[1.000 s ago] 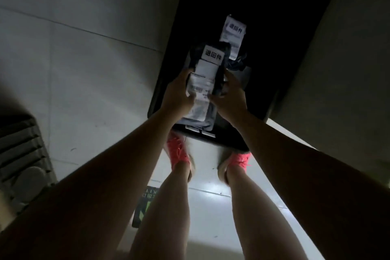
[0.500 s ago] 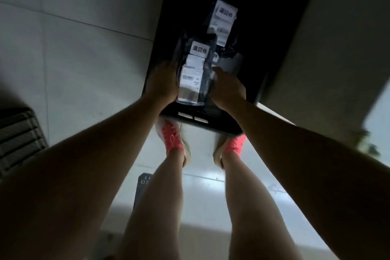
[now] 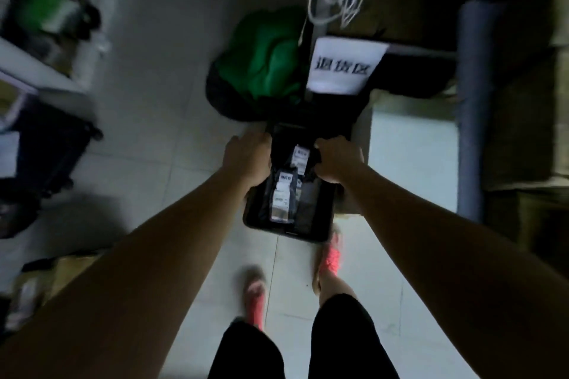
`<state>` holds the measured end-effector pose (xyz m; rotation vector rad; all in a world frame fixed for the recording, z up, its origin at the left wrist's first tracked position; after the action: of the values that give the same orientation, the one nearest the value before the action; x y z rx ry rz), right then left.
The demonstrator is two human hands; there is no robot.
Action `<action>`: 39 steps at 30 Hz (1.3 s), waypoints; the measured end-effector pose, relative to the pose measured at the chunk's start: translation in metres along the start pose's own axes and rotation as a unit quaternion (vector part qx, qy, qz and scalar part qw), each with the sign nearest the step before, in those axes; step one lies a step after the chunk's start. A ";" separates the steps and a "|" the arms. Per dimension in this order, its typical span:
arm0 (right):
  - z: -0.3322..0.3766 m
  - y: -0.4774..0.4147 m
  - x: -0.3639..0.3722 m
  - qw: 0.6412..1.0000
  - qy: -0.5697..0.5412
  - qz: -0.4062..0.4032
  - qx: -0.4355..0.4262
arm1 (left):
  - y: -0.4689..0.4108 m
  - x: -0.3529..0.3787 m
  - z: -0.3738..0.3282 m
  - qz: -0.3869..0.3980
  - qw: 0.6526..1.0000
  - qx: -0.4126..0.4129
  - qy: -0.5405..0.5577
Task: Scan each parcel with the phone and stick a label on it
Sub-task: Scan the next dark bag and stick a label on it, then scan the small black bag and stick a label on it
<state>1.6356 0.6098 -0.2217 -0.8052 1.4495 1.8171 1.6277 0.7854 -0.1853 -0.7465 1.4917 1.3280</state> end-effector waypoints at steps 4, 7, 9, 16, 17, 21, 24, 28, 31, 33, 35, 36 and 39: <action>-0.010 0.090 -0.067 0.998 -0.005 -0.052 0.043 | 0.035 -0.084 -0.018 -0.070 0.995 0.045 -0.055; -0.028 0.156 -0.111 0.988 -0.052 -0.112 0.088 | 0.066 -0.136 -0.033 -0.100 0.990 0.079 -0.058; -0.041 0.198 -0.126 0.981 -0.071 -0.135 0.116 | 0.088 -0.165 -0.046 -0.109 0.985 0.107 -0.078; -0.101 0.303 -0.158 0.965 -0.081 -0.189 0.162 | 0.137 -0.250 -0.115 -0.173 0.964 0.145 -0.143; -0.114 0.319 -0.162 0.963 -0.086 -0.197 0.163 | 0.144 -0.258 -0.134 -0.178 0.961 0.148 -0.152; -0.181 0.383 -0.176 0.945 -0.082 -0.253 0.190 | 0.162 -0.281 -0.217 -0.189 0.954 0.162 -0.166; -0.234 0.416 -0.174 0.943 -0.089 -0.250 0.201 | 0.169 -0.285 -0.281 -0.185 0.954 0.163 -0.169; -0.299 0.447 -0.161 0.944 -0.107 -0.251 0.186 | 0.178 -0.280 -0.365 -0.196 0.945 0.176 -0.192; -0.338 0.450 -0.150 0.944 -0.138 -0.243 0.174 | 0.175 -0.277 -0.411 -0.193 0.952 0.163 -0.174; -0.361 0.446 -0.147 0.940 -0.174 -0.245 0.164 | 0.170 -0.274 -0.432 -0.180 0.959 0.150 -0.163; -0.379 0.437 -0.147 0.933 -0.207 -0.249 0.160 | 0.162 -0.274 -0.444 -0.173 0.963 0.139 -0.153; -0.385 0.432 -0.147 0.928 -0.226 -0.252 0.157 | 0.156 -0.274 -0.447 -0.171 0.965 0.135 -0.143; -0.404 0.405 -0.161 0.910 -0.266 -0.278 0.156 | 0.118 -0.275 -0.450 -0.161 0.976 0.118 -0.087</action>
<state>1.4262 0.1298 0.0590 -0.4416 0.9796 1.1962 1.4999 0.3352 0.0857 -0.6662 1.2955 0.9281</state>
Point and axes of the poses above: each hand's wrist, its own y-axis away from the middle knuckle, its own x-axis out of the palm, z = x × y, the point moved 8 cm from there along -y, towards the middle knuckle, and after that the axes turned 5 degrees about -y, right-handed, at the moved point
